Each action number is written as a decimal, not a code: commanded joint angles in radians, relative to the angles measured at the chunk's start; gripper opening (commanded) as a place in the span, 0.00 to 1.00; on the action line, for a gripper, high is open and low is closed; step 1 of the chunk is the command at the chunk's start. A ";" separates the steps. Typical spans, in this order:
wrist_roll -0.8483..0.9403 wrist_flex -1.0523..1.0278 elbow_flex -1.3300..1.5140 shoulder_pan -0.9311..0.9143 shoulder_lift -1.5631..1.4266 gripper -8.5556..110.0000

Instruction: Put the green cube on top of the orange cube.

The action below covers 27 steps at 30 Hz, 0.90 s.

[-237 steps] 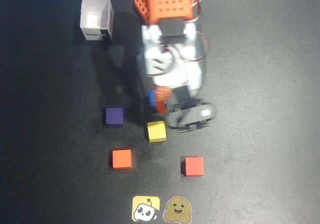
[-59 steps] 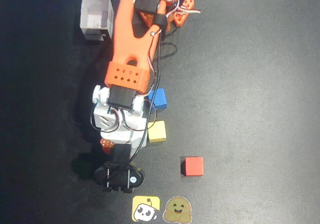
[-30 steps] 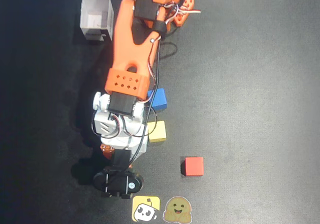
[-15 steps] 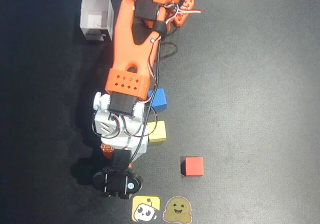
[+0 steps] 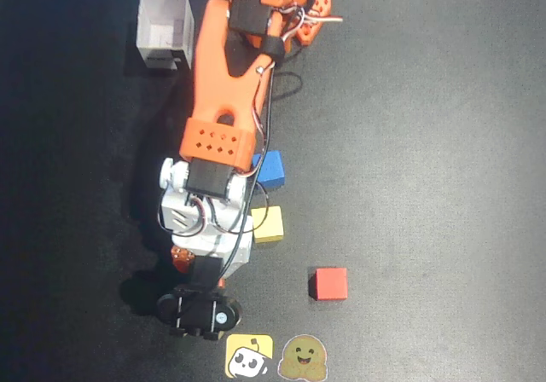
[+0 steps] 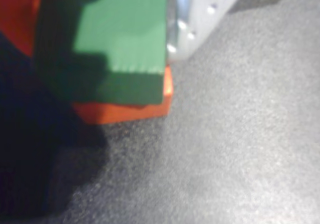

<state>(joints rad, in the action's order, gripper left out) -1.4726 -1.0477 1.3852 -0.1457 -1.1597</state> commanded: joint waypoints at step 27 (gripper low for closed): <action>-0.011 0.051 0.241 0.009 -0.382 0.25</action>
<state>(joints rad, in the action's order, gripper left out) -1.4757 -1.0216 1.5999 -0.1442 -1.4297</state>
